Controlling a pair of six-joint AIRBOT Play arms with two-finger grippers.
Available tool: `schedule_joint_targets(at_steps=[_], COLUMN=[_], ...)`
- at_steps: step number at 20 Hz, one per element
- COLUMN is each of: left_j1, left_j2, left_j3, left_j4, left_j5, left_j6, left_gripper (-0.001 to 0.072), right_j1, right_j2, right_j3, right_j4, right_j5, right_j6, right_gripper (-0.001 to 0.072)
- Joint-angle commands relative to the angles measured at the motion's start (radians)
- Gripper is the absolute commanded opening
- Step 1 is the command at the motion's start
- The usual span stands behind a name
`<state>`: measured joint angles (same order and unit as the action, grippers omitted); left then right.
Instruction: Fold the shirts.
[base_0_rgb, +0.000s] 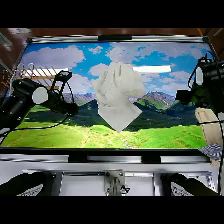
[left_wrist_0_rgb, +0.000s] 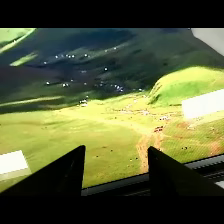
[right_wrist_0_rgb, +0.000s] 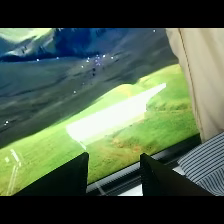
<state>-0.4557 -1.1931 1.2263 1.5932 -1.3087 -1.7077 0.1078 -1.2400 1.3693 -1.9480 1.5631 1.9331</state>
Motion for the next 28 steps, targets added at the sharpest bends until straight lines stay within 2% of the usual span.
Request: schedule_joint_targets(at_steps=[1,6,8,11,13,16,18,19,20,22,23,24,28], left_j1=[0.0,0.0,0.0,0.0,0.0,0.0,0.0,0.0,0.0,0.0,0.0,0.0,0.006], left_j2=[0.0,0.0,0.0,0.0,0.0,0.0,0.0,-0.001,-0.002,-0.006,-0.011,-0.017,-0.06], left_j3=[0.0,0.0,0.0,0.0,0.0,0.0,0.0,0.0,0.0,0.0,0.0,0.0,0.0], left_j4=[0.0,0.0,0.0,0.0,0.0,0.0,0.0,-0.001,-0.006,-0.009,-0.017,-0.023,0.069], left_j5=[0.0,0.0,0.0,0.0,0.0,0.0,0.0,0.001,0.014,0.11,0.162,0.194,0.279], left_j6=[0.0,0.0,0.0,0.0,0.0,0.0,0.0,-0.001,0.0,0.0,0.0,0.0,0.0], left_gripper=[0.0462,0.0462,0.0462,0.0462,0.0462,0.0462,0.0462,0.0462,0.0462,0.0462,0.0462,0.0462,0.0461], right_j1=[0.0,0.0,0.0,0.0,0.0,0.0,0.002,0.004,0.009,0.031,0.048,0.073,0.205], right_j2=[0.0,0.0,0.0,0.0,0.0,-0.013,-0.027,-0.036,-0.045,-0.072,-0.093,-0.116,-0.227], right_j3=[0.0,0.0,0.0,0.0,0.0,0.0,0.0,0.0,0.0,0.0,0.0,0.0,0.0], right_j4=[0.0,0.001,0.01,0.02,0.117,0.395,0.592,0.655,0.683,0.69,0.691,0.692,0.694], right_j5=[0.0,0.0,-0.047,-0.145,-0.252,-0.418,-0.473,-0.501,-0.516,-0.516,-0.515,-0.515,-0.581], right_j6=[0.0,0.001,0.013,0.101,0.177,0.182,0.147,0.085,0.034,0.002,-0.013,-0.04,-0.106], right_gripper=[0.0457,0.0457,0.0457,0.0457,0.0458,0.0458,0.0457,0.0457,0.0457,0.0461,0.053,0.0655,0.0662])
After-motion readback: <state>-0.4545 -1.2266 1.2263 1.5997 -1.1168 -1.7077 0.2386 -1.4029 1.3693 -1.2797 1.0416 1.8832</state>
